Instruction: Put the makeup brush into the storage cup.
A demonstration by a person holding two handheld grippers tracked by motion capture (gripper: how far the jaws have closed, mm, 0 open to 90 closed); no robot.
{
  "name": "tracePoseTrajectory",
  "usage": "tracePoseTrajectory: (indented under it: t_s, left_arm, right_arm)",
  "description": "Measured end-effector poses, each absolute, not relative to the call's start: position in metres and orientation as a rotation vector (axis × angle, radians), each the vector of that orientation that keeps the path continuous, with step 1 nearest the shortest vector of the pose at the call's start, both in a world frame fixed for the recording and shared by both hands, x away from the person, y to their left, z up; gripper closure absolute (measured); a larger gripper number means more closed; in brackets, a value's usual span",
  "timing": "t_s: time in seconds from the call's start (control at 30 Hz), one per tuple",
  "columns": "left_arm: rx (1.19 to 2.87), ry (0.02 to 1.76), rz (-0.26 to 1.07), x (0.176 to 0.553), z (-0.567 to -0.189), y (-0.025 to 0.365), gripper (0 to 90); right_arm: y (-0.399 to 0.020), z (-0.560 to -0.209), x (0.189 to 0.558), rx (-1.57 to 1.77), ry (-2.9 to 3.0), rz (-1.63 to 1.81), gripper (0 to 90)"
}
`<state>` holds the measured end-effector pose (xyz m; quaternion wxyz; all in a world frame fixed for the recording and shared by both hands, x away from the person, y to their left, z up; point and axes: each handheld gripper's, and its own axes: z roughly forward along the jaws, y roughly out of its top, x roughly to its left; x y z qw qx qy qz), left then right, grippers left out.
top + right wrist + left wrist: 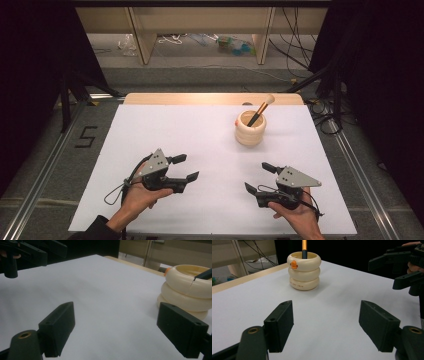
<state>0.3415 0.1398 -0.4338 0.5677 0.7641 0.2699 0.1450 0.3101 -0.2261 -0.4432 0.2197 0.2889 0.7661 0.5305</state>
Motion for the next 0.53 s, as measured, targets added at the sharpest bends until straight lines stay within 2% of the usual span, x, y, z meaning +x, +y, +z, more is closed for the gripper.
tracePoseTrajectory:
  t_s: [0.53]
  left_arm:
    - [1.791, 0.637, 0.345, 0.3412, -0.434, 0.1405, 27.9]
  right_arm:
    - [-0.2262, -0.4433, 0.3102, 0.798, 2.119, 1.467, 15.8]
